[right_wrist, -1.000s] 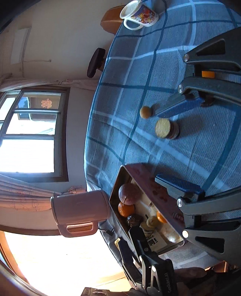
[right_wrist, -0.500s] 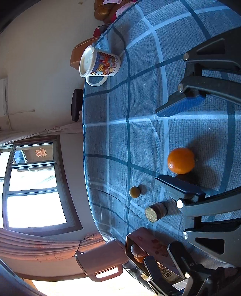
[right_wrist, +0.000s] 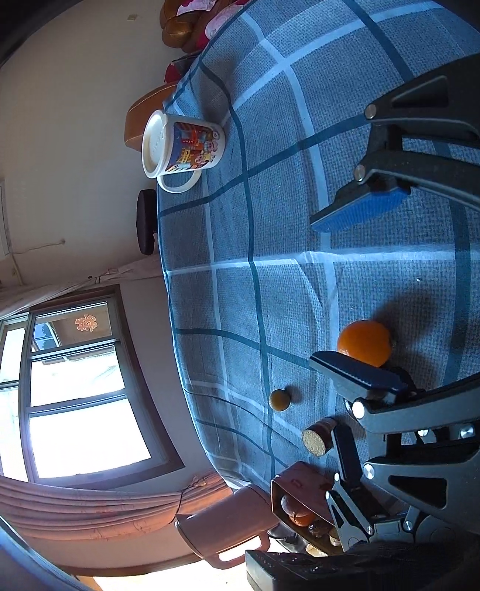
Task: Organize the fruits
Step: 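Grasp another dark brown fruit with the left gripper while the right gripper grasps a small orange, then lift the brown fruit and small orange and carry both over the tin box, then open the left gripper over the tin while the right gripper releases the small orange into it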
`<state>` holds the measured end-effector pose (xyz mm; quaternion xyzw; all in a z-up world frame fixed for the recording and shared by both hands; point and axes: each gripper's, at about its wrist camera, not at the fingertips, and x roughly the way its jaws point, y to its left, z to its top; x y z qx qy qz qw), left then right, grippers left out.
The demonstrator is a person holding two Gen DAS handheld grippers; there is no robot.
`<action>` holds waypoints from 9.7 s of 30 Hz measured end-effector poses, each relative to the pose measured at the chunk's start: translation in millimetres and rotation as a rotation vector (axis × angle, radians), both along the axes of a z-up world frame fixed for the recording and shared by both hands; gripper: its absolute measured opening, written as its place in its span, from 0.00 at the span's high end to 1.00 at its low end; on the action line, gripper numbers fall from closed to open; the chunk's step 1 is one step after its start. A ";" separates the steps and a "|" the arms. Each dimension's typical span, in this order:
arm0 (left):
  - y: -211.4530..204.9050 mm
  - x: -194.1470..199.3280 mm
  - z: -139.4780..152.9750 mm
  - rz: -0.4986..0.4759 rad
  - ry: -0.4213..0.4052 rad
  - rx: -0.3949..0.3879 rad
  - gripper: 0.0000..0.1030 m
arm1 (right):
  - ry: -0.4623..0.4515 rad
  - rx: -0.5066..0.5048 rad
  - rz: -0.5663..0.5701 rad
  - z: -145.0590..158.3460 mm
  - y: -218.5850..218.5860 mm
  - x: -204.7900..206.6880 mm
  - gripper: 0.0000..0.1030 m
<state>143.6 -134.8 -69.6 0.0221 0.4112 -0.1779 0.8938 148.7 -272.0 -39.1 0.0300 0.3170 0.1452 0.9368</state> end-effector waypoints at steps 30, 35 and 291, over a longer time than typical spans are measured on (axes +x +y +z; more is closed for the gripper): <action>59.0 -20.5 20.8 0.189 -0.160 -0.114 0.59 | 0.173 -0.083 0.242 -26.8 40.4 13.5 0.63; 57.3 -23.8 23.0 0.189 -0.181 -0.106 0.59 | 0.151 -0.086 0.242 -23.2 41.4 9.9 0.63; 240.9 -119.1 40.9 0.605 -0.359 0.003 0.20 | -0.161 -0.170 0.673 1.7 245.0 -68.0 0.32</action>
